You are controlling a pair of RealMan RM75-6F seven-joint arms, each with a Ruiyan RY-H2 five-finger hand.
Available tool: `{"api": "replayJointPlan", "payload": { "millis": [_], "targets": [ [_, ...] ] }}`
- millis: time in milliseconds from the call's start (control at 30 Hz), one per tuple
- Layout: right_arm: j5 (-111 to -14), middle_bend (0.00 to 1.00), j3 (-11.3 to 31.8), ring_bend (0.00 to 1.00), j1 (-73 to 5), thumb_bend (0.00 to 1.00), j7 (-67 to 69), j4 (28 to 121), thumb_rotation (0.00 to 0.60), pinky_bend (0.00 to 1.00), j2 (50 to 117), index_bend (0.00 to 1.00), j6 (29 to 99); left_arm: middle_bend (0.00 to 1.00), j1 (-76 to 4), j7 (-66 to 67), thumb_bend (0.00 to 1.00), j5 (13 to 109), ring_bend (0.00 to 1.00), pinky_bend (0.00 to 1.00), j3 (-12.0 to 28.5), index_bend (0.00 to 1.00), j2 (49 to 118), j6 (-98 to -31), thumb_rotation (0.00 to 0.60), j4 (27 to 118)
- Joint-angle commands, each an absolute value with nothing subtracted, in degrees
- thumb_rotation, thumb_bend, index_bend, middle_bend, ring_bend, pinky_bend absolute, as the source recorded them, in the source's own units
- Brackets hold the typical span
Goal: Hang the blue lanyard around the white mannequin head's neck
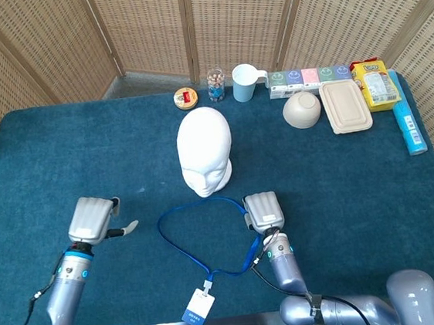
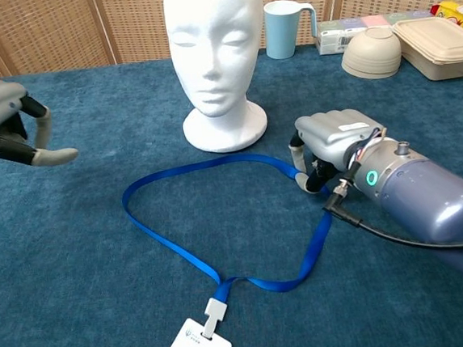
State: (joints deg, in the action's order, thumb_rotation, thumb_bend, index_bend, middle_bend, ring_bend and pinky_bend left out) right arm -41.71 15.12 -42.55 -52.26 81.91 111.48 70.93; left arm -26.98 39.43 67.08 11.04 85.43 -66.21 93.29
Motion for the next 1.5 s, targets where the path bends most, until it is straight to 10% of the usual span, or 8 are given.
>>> {"api": "replayJointPlan", "payload": {
  "millis": [33,667,1500],
  "targets": [
    [-41.73,1.00,14.92,1.00,-42.39,0.52,-51.98,81.88,0.538,1.00,111.36,0.56,70.80,1.00,-28.75,41.80,0.21,63.01,1.00,1.00,12.03,0.61,89.12,-65.67,0.180,91.76],
    [-41.59,1.00,14.50,1.00,-41.88,0.52,-50.73,82.25,0.539,1.00,110.64,0.57,70.27,1.00,-34.52,44.79,0.28,52.36,1.00,1.00,13.03,0.61,99.43,-63.83,0.199,83.60],
    [-40.87,1.00,14.56,1.00,-41.47,0.52,-49.40,82.19,0.540,1.00,109.70,0.57,69.76,1.00,-37.25,40.73,0.29,51.37,1.00,1.00,11.93,0.61,103.04,-63.57,0.458,79.83]
  ]
}}
